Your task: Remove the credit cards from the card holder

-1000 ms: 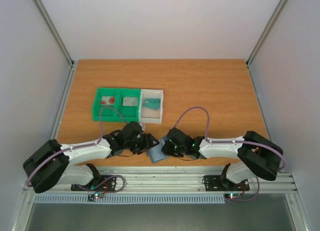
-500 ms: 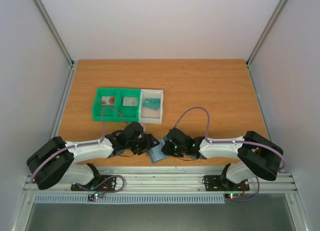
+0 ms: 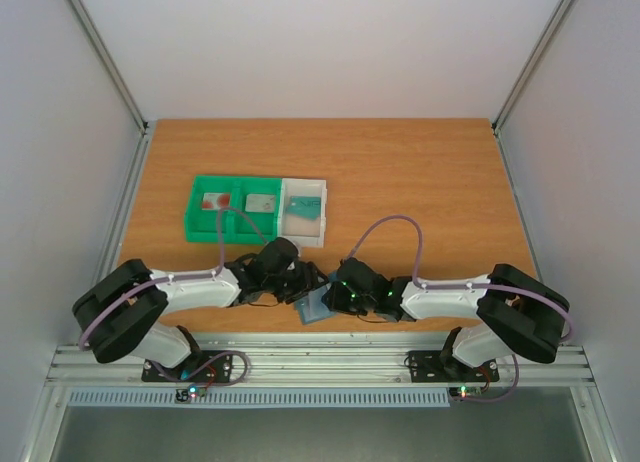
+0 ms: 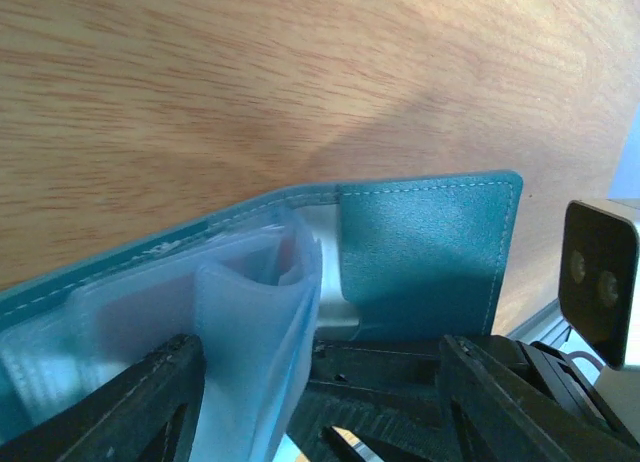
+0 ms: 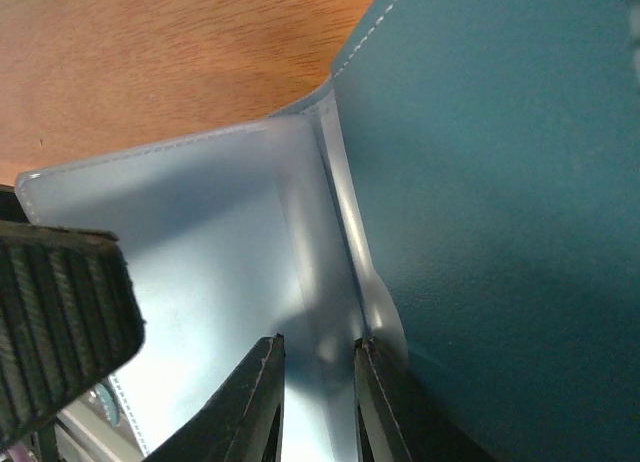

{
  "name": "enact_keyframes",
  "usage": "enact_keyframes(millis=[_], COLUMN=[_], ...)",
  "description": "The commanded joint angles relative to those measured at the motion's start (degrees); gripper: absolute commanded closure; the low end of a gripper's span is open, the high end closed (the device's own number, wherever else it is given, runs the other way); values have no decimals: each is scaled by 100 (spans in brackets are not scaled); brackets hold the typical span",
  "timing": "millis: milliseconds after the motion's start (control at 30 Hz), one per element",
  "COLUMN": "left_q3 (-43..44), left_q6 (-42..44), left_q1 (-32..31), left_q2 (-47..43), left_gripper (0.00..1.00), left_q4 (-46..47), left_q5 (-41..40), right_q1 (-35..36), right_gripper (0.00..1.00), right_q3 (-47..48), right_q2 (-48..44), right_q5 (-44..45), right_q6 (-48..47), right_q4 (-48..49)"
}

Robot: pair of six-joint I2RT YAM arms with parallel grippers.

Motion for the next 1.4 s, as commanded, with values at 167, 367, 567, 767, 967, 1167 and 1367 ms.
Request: enact_keyframes(millis=[167, 367, 567, 767, 967, 1167, 1367], left_q3=[194, -84, 43, 135, 224, 468, 586], left_q6=[-76, -349, -321, -269, -206, -148, -111], left_q1=[-185, -205, -251, -260, -260, -378, -471], left_q2=[-75, -46, 225, 274, 410, 647, 858], left_gripper=[38, 38, 39, 39, 38, 39, 39], left_q4=[515, 1310, 1461, 1389, 1416, 1528, 1842], left_q5=[155, 387, 521, 615, 675, 726, 766], right_q1=[74, 74, 73, 74, 78, 129, 161], right_gripper=[77, 74, 69, 64, 60, 59, 59], right_q3=[-392, -583, -859, -852, -844, -353, -208], right_q2=[-71, -279, -375, -1140, -1805, -2847, -3577], right_q5=[27, 114, 139, 551, 865, 1472, 1421], right_q6=[55, -40, -66, -302, -318, -392, -529], right_q4=[9, 274, 797, 37, -774, -2679, -3068])
